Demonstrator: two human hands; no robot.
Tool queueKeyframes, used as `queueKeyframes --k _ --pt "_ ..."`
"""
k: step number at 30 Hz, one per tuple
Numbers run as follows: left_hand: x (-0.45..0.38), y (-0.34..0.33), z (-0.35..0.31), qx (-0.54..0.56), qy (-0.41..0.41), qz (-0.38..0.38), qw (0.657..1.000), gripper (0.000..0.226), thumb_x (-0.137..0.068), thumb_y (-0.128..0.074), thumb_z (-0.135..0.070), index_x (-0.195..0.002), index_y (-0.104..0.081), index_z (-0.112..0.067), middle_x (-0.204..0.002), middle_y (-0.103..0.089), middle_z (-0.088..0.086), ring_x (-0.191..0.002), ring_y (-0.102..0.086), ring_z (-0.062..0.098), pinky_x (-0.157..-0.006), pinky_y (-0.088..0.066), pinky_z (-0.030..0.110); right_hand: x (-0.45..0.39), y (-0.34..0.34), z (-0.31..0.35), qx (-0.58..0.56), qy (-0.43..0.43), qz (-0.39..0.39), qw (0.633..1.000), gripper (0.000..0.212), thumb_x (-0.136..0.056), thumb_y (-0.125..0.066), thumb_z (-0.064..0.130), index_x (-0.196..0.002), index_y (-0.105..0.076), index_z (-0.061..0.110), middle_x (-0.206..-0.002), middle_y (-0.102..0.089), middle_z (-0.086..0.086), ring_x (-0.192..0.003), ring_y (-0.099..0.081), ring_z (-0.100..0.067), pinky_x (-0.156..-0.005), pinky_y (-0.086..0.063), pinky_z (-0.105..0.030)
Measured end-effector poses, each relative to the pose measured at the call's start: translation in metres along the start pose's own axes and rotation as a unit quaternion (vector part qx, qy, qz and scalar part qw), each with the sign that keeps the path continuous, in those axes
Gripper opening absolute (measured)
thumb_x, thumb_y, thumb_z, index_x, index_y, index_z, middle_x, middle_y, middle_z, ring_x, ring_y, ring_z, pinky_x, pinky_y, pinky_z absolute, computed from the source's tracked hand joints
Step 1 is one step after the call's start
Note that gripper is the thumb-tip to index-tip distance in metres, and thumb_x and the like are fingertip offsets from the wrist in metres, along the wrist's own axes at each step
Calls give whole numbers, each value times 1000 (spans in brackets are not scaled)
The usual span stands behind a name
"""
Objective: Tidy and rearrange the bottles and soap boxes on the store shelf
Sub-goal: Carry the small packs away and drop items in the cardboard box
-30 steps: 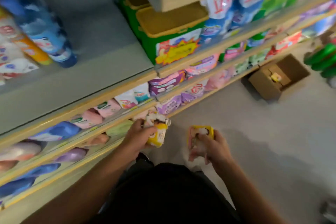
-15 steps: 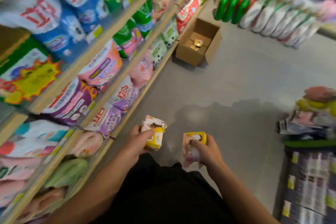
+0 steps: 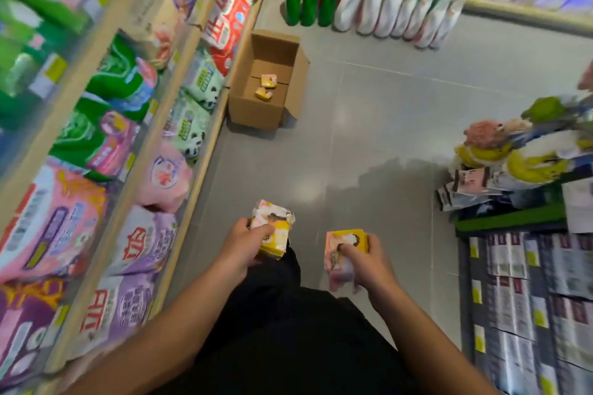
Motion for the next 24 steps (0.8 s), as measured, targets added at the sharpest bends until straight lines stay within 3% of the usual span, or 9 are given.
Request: queueKeyframes --k 5,8,13,17,24 --pt "-52 -42 -96 -126 -33 60 990 28 -78 -69 -21 -102 -55 -20 -101 -64 8 -89 -68 28 -72 -60 52 -55 25 58 -4 -8 -34 999 22 -82 -66 28 -98 -51 28 -90 -63 2 -64 -64 -14 -39 -46 -22" --pt "-77 -60 -139 -162 -44 78 983 32 -75 -70 -22 -105 -56 -20 -102 -65 8 -90 -68 29 -69 -60 50 -85 34 84 -47 -17 -43 998 20 -83 -67 24 -96 -52 26 -93 -66 -4 -73 -69 -23 -46 -52 -32" --pt "-122 -80 -184 -113 -23 50 992 29 -78 -70 -19 -103 -57 -20 -102 -65 8 -88 -68 27 -61 -61 44 -145 41 130 -62 -28 -26 997 23 -84 -67 21 -101 -52 24 -93 -66 -6 -75 -70 -22 -38 -43 -22" --pt "-164 -92 -220 -58 4 1 998 36 -81 -69 -20 -114 -56 -18 -105 -65 8 -91 -67 27 -66 -61 46 -214 49 184 -38 -21 3 999 20 -84 -67 23 -96 -52 27 -93 -65 -3 -75 -69 -18 -43 -48 -25" --pt "-205 -103 -305 27 18 -86 996 33 -83 -68 -20 -114 -57 -16 -101 -67 9 -87 -69 26 -63 -61 43 -319 48 306 38 15 97 994 18 -84 -65 24 -99 -55 20 -87 -66 -6 -57 -66 -13 -38 -42 -22"
Point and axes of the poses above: each hand's wrist, its own x-axis away from the middle knuckle, its own y-axis out of the back of the hand, z = x × y, the point moved 9 cm from there along -x, towards the middle knuckle
